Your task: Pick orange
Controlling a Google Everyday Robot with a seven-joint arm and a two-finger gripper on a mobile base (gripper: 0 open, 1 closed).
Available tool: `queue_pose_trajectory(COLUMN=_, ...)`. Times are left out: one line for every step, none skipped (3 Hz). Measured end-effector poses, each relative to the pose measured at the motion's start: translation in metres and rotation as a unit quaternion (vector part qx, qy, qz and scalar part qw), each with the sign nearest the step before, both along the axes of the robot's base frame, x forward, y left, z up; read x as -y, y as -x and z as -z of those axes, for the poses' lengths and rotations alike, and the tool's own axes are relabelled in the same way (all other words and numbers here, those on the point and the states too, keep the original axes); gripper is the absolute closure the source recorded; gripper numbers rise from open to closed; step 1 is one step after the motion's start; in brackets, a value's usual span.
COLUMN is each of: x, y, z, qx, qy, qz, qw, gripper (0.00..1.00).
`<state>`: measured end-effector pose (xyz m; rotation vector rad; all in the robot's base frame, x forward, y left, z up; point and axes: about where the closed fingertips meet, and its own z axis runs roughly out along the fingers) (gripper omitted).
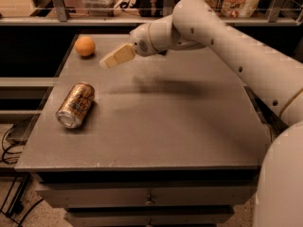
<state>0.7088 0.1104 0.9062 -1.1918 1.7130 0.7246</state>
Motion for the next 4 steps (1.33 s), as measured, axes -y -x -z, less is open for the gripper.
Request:
queue_pose_trajectory(x=-0.036, y=-0.014, z=0.022, qx=-0.011, qy=-0.023, qz=-0.013, qw=0.9996, gripper=0.00)
queue_pose_trajectory(x=-0.063, y=-0.028, z=0.032, qx=-0.009, qy=-0.036, qz=-0.020, qw=0.9991, gripper=0.00)
queue_pose_trajectory(x=-0.092, y=-0.040, z=0.034, qx=-0.002, qy=-0.049, qz=-0.030, qw=0.9984, gripper=0.00)
queue_pose_trajectory(x=-0.115, y=-0.052, z=0.034, qx=0.005, qy=-0.058, qz=-0.034, qw=0.9977, gripper=0.00)
